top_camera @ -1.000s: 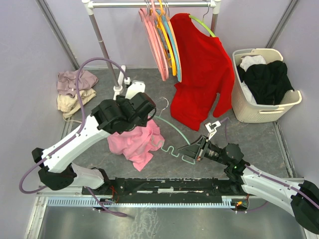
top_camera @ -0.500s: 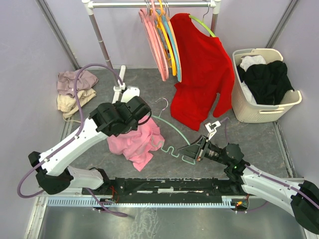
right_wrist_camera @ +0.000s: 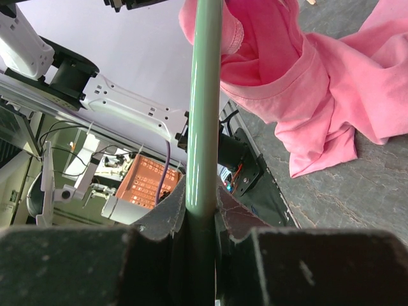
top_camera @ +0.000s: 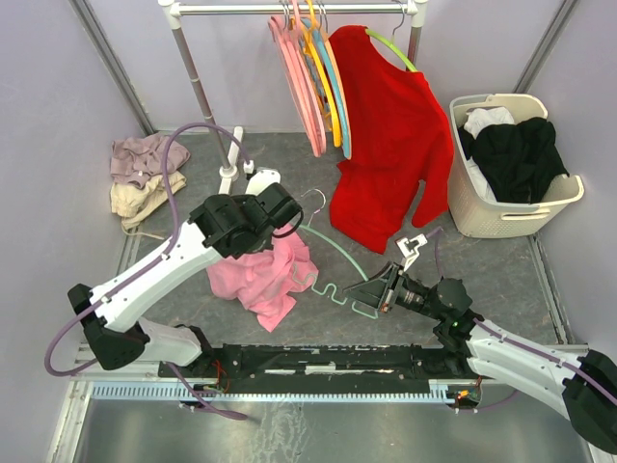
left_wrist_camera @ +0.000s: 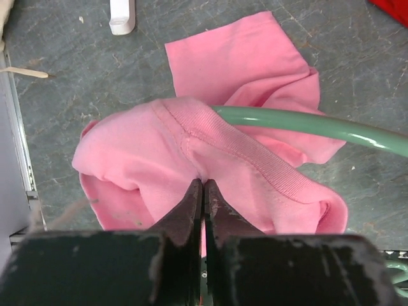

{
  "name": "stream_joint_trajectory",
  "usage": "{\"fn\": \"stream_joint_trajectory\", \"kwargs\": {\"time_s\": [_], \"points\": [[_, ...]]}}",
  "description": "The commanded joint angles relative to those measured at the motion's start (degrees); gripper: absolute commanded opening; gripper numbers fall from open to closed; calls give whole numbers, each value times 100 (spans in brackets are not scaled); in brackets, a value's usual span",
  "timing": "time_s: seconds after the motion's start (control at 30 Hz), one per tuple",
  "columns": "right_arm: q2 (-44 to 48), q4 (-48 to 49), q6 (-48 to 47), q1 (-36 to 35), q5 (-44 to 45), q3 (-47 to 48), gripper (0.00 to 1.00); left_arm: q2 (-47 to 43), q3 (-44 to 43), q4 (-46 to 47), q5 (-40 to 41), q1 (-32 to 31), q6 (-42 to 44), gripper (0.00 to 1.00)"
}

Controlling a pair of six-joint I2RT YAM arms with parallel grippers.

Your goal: Place the t-shirt on the hanger

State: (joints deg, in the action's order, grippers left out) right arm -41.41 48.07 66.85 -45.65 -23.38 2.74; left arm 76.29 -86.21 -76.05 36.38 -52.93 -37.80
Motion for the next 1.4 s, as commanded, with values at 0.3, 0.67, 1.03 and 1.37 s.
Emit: {"fn": "stream_joint_trajectory", "kwargs": {"time_s": [0.3, 0.67, 1.03, 1.37], "points": [[1097, -247, -36, -23, -519, 614, 2, 1335, -3689, -611, -254, 28, 928, 3], [2649, -6156, -2519, -14, -668, 2825, 2, 1625, -4633, -170, -1234, 11, 1148, 3], [1814, -8738, -3512, -18, -424, 4185, 2, 1601, -4988, -139, -1594, -23, 1147, 3], [1314, -6268, -2491, -20, -954, 3407, 2, 1610, -4690, -40, -1787, -258, 1145, 3]]}}
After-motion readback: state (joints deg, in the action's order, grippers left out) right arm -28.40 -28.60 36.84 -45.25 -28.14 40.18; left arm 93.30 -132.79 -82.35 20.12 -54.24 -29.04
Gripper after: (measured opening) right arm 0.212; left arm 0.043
